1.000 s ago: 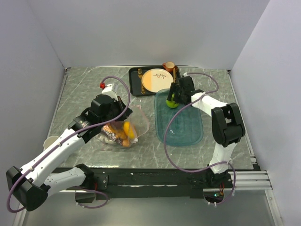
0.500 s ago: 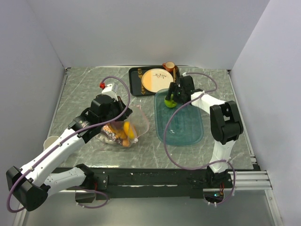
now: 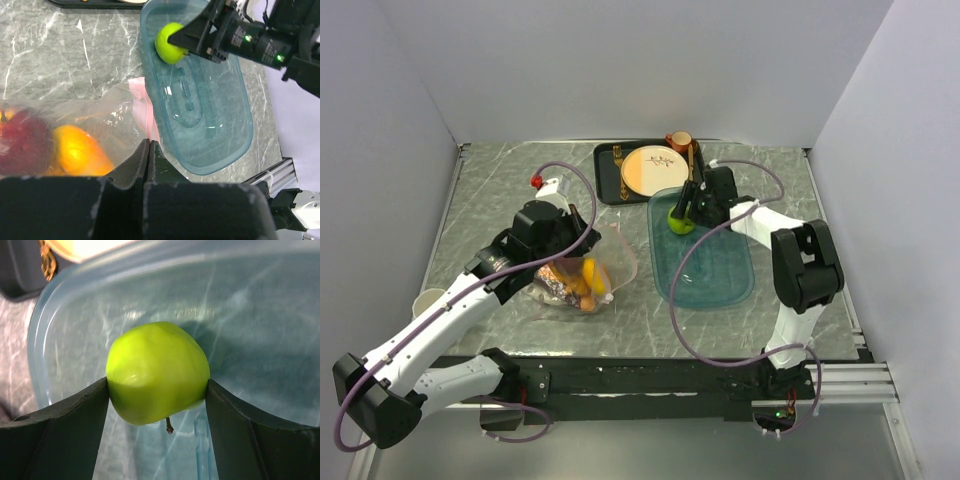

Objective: Place the food in the zip-top bag and seal the zipper
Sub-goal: Pick up the fake fruit from the bin.

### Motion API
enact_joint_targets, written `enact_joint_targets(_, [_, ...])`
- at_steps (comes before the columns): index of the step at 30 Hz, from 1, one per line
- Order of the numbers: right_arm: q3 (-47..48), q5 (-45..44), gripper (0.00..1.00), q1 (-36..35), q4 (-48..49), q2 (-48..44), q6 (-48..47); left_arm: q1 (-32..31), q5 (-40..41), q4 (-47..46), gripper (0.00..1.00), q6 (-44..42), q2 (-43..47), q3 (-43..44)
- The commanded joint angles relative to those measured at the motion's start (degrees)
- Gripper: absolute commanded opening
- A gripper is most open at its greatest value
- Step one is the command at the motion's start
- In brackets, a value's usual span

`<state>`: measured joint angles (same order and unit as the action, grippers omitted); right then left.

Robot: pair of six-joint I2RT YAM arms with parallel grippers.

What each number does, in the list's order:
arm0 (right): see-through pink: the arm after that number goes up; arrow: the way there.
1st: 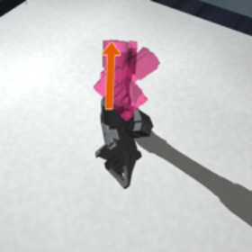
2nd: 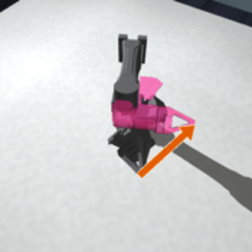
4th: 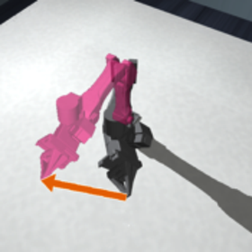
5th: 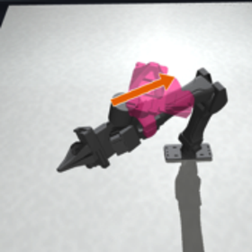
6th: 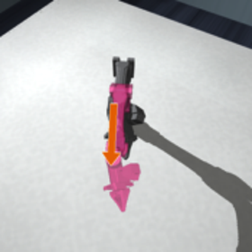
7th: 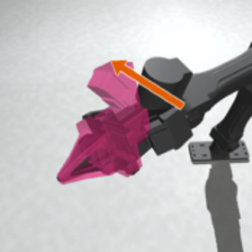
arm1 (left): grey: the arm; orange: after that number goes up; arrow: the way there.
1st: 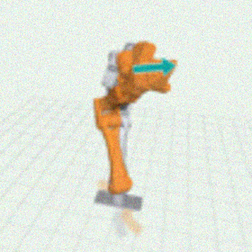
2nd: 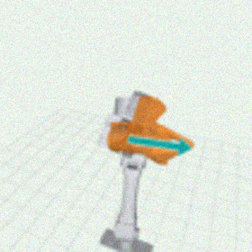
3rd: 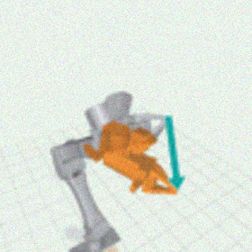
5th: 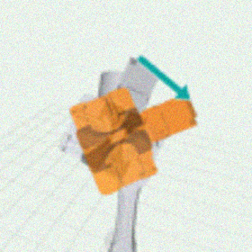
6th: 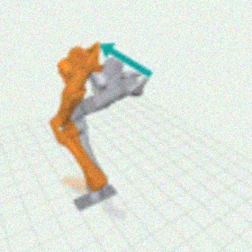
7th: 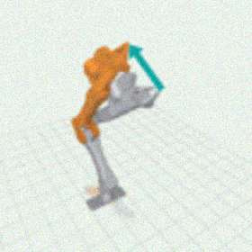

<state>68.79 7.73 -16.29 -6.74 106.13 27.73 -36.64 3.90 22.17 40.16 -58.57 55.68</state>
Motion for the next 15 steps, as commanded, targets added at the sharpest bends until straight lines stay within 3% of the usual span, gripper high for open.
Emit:
enact_joint_targets(1, [-3.0, 1.9, 0.61, 0.2, 2.2, -6.3, 0.8, -0.3, 0.3, -0.3, 0.01, 0.6, 1.8, 0.1])
enact_joint_targets(15, [-16.1, 4.8, 0.61, 0.1, 3.5, -22.6, 1.1, -0.3, 0.3, -1.7, 0.01, 1.3, 1.0, -1.4])
